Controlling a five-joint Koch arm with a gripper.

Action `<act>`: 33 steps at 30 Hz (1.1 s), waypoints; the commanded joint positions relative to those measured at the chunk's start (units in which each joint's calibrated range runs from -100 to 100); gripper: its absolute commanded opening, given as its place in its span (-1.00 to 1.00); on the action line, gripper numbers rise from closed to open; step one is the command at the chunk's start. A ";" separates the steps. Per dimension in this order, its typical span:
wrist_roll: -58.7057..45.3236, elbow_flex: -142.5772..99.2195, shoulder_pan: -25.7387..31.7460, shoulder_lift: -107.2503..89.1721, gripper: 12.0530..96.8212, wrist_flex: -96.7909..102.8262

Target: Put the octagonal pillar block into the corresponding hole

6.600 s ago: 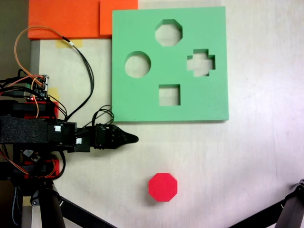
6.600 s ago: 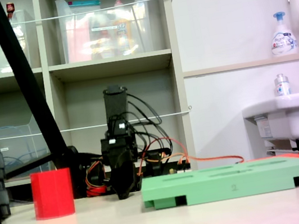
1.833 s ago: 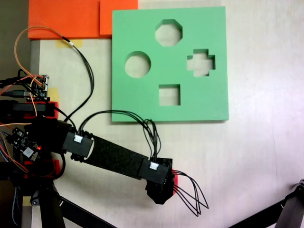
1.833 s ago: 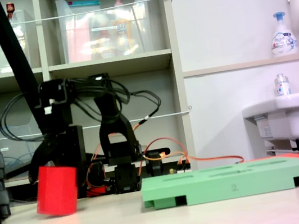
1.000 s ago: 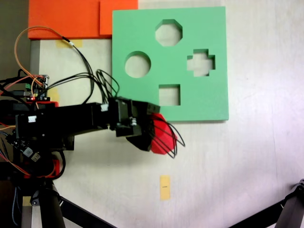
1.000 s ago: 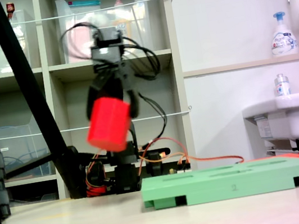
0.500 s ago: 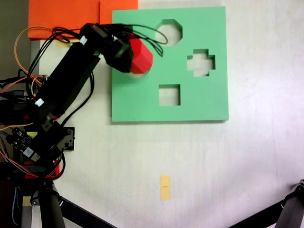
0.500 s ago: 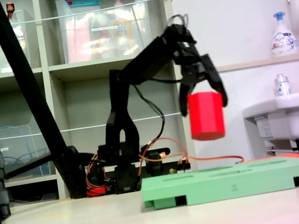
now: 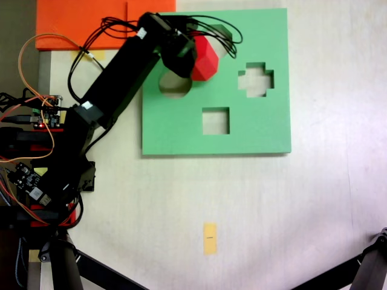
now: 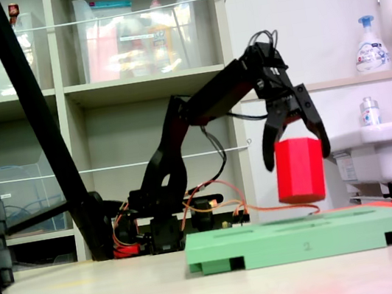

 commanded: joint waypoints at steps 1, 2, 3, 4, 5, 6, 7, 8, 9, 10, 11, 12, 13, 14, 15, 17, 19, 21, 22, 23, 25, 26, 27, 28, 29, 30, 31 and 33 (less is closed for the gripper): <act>0.44 4.07 -0.54 0.50 -0.55 4.01; 0.44 4.07 -0.59 1.06 -0.55 4.98; 0.44 4.07 -0.63 1.62 -0.56 5.75; 0.44 4.07 -0.63 2.18 -0.61 6.23; 0.44 4.07 -0.63 2.46 -0.63 6.80; 0.44 4.07 -0.63 2.74 -0.63 7.48; 0.44 4.07 -0.59 3.02 -0.63 8.25; 0.44 4.07 -0.54 3.44 -0.63 9.02; 0.44 4.07 -0.49 3.58 -0.63 9.98; 0.44 4.07 -0.39 3.72 -0.63 10.85; 0.44 4.07 -0.34 3.72 -0.63 11.91; 0.44 4.17 -0.20 3.72 -0.63 12.58; 0.44 4.27 -0.10 3.72 -0.63 13.16; 0.44 4.67 0.00 3.72 -0.63 13.55; 0.44 4.97 0.15 3.72 -0.63 13.64; 0.49 5.17 0.44 3.72 -0.63 14.60; 0.49 5.17 0.63 3.72 -0.63 15.09; 0.54 5.17 0.93 4.13 -0.63 15.57; 0.54 5.17 1.07 4.41 -0.63 15.95; 0.54 5.17 1.17 4.83 -0.63 16.53; 0.59 5.17 1.42 5.53 -0.63 17.49; 0.59 5.17 1.61 6.09 -0.63 18.55; 0.63 5.17 1.66 6.37 -0.63 18.94; 0.63 5.17 1.71 7.07 -0.63 19.42; 0.59 5.17 1.76 7.63 -0.63 19.90; 0.59 5.17 1.81 8.32 -0.63 20.48; 0.59 5.17 1.81 8.88 -0.63 20.77; 0.63 5.17 1.90 9.72 -0.63 21.54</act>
